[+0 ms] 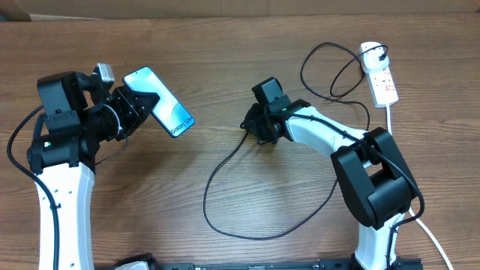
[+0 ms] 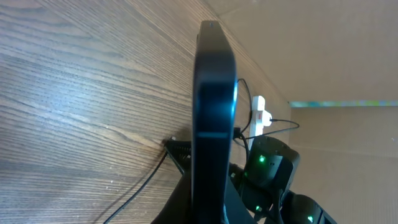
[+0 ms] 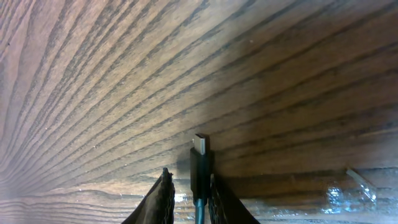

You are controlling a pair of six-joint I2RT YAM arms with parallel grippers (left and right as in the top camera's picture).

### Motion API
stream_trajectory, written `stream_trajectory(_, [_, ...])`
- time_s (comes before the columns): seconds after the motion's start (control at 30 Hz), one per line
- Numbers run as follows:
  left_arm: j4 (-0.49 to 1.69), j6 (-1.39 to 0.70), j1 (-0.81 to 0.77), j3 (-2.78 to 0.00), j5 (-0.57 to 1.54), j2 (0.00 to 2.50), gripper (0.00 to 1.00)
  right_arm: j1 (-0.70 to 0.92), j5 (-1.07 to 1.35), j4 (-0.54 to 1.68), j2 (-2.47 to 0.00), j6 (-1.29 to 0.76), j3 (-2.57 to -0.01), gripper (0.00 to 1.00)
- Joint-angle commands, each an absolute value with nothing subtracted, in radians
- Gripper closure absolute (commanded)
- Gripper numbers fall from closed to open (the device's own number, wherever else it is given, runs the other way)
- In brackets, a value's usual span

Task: Plug charger to phone and switch on socket
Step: 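Raise the plug toward the smartphone's bottom edge held by the left gripper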

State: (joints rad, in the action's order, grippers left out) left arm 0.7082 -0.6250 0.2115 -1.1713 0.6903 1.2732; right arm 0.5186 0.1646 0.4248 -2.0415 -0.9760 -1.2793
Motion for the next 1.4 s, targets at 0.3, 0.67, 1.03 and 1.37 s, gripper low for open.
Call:
stream_trajectory(0.3, [0.704,-0.605,0.216,-1.181,0.702,1.268,0.96,0.522,0.135,0.428,-2.09,-0.98,-1.282,0.96])
stream_trajectory(0.67, [0.694,-0.606,0.216,-1.181,0.73,1.268,0.96,0.463,0.501,0.441,-1.992,-0.761,-1.292,0.96])
stream_trajectory(1.03, [0.432,-0.678,0.289,-1.181,1.049,1.268,0.96,0.428,1.259,0.523,-1.819,-0.4,-1.291,0.96])
stream_trajectory(1.37, [0.391,-0.765,0.377,-1.181,1.236,1.286,0.96,0.493,1.521,0.706,-1.819,-0.096,-1.29,0.96])
